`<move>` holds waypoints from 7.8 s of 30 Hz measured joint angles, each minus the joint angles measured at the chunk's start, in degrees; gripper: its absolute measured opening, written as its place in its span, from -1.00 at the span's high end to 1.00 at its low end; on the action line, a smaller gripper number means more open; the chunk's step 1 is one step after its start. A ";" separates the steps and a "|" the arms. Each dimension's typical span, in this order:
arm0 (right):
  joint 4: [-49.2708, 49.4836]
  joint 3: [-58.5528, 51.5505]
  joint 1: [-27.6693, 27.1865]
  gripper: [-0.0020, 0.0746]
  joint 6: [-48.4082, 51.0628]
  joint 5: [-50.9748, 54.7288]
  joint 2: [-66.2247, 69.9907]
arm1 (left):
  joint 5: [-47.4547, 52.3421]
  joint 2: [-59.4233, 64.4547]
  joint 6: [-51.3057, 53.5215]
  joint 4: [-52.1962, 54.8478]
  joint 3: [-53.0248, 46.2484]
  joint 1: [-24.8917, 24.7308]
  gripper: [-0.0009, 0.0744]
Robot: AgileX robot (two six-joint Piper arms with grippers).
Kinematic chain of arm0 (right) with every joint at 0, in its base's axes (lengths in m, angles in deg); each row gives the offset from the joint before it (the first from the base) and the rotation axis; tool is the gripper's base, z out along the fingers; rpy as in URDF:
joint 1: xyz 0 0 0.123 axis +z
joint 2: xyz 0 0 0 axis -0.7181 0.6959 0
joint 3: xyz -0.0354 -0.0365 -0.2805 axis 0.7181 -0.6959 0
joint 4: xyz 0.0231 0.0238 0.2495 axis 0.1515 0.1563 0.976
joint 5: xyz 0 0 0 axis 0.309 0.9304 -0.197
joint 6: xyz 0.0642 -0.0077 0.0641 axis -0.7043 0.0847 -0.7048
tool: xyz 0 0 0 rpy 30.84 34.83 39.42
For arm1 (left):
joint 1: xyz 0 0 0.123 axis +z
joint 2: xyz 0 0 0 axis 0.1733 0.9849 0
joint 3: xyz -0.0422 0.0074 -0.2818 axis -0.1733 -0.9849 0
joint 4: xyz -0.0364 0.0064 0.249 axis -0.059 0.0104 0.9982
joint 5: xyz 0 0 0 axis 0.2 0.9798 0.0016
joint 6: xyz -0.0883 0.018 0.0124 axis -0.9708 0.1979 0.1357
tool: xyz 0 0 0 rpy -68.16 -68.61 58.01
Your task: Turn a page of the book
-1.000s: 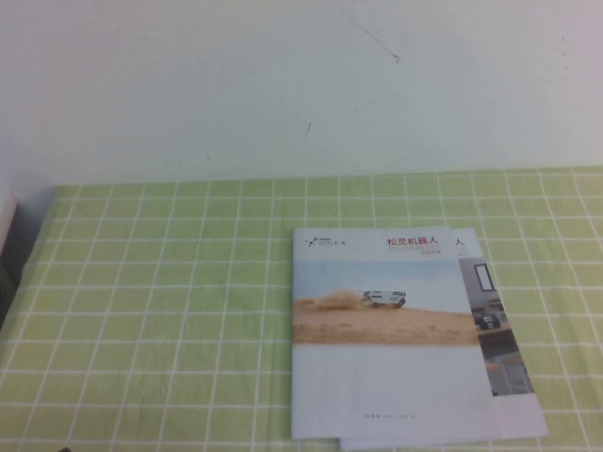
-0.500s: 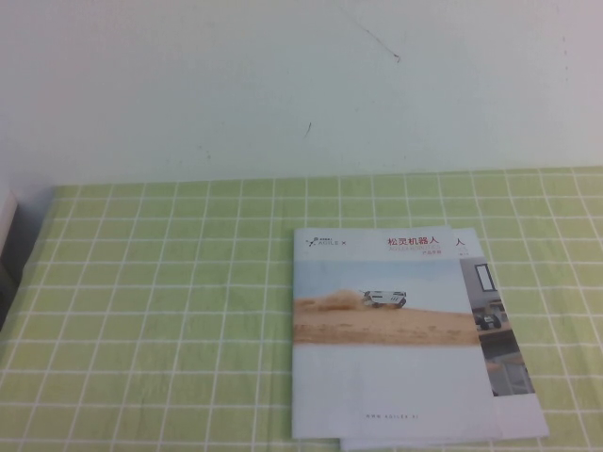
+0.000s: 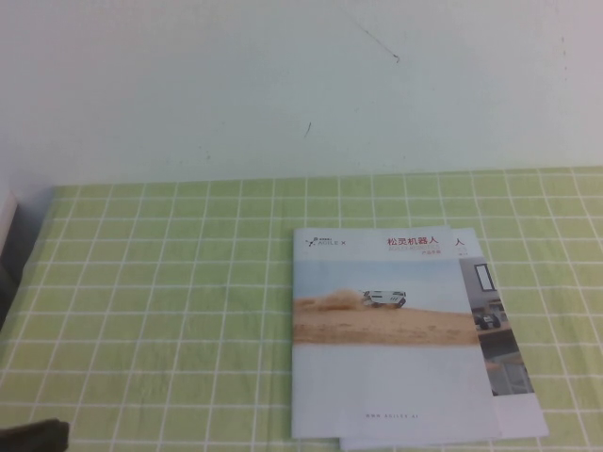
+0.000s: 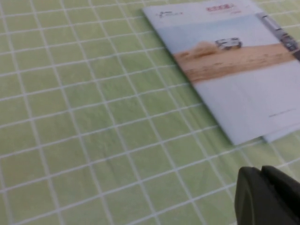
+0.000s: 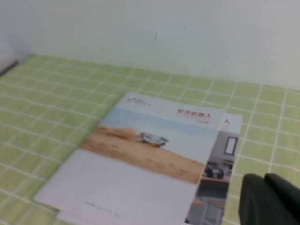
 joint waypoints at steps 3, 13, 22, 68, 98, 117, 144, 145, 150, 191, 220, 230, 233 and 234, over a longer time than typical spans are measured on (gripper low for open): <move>-4.58 2.79 0.00 0.96 0.00 0.90 5.73 | 0.03 4.80 -0.59 7.34 4.80 0.00 0.99; -9.72 6.92 0.00 0.96 0.15 3.25 19.97 | -7.23 20.22 -3.54 14.06 15.40 -5.29 0.99; -9.40 13.45 0.00 0.96 2.35 8.41 29.89 | -17.83 39.26 -3.71 15.11 19.80 -21.55 0.98; -24.07 30.74 20.02 0.05 -21.88 -3.71 79.95 | -30.31 83.70 -6.32 12.49 31.09 -34.34 0.98; -1.85 31.16 20.02 -0.23 -6.18 -11.58 86.93 | -30.31 83.79 -6.11 12.09 31.09 -34.34 0.98; -3.43 31.67 20.02 -0.13 -6.03 -13.32 89.66 | -30.31 83.79 -5.60 12.09 31.09 -34.34 0.99; 6.39 31.37 19.58 -0.12 -2.78 -14.06 87.31 | -30.11 83.79 -5.60 12.09 31.22 -34.34 0.99; 7.40 31.37 19.58 -0.12 -2.15 -14.06 87.31 | -30.11 83.79 -5.60 12.09 31.22 -34.34 0.99; 17.18 31.37 19.48 -0.11 6.65 -13.58 86.82 | -30.11 83.79 -5.60 12.09 31.22 -34.34 0.99; 51.12 31.37 19.96 0.45 39.97 9.57 86.45 | -30.21 83.79 -5.05 11.96 31.22 -34.34 0.99; 51.21 31.37 19.96 0.49 40.45 9.97 86.45 | -29.86 64.15 -2.25 13.78 30.54 -35.22 0.99; 51.21 31.37 19.96 0.49 41.40 9.97 86.45 | -30.31 60.74 8.15 15.10 30.50 -53.90 0.99; 51.21 31.37 19.96 0.49 41.75 9.97 86.45 | -32.09 62.20 9.08 16.20 30.50 -57.13 0.99; 51.21 31.37 19.96 0.49 41.74 9.97 86.45 | -32.67 62.72 9.35 16.45 30.50 -57.66 0.99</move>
